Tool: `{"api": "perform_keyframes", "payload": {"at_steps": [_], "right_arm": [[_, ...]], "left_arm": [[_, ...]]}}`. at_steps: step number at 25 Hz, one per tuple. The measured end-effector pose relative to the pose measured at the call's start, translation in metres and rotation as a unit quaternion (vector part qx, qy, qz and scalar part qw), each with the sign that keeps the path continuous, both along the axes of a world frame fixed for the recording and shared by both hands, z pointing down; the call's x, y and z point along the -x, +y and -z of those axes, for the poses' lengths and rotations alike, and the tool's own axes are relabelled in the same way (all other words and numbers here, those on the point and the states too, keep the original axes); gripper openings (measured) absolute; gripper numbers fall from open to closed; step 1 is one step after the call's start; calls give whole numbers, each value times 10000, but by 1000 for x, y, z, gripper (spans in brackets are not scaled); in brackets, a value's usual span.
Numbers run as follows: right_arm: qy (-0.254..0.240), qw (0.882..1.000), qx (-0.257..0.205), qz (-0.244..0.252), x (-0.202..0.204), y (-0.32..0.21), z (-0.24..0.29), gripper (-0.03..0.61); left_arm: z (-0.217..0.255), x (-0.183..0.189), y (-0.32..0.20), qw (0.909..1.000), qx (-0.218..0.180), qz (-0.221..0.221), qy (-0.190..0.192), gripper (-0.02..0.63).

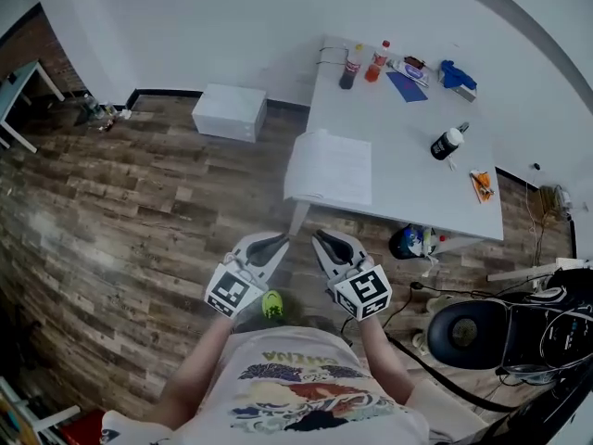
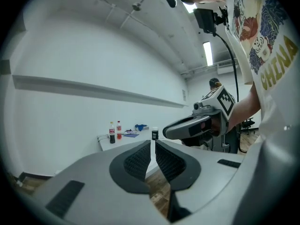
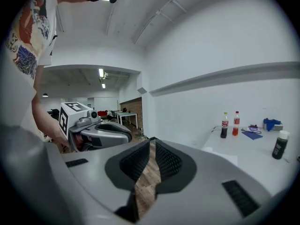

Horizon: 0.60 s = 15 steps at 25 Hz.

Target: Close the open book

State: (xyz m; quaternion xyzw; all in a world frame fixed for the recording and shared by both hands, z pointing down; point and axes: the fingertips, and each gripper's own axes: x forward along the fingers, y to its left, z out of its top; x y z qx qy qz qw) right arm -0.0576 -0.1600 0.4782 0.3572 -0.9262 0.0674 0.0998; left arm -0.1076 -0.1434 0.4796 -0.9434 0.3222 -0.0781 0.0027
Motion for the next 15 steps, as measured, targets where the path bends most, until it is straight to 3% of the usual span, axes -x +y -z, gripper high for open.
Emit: {"api": "perform_keyframes", "payload": {"at_steps": [15], "right_arm": [[215, 9995, 181, 147, 27, -28, -10, 34]], "left_arm": [[-13, 27, -44, 9998, 171, 122, 62, 14]]}}
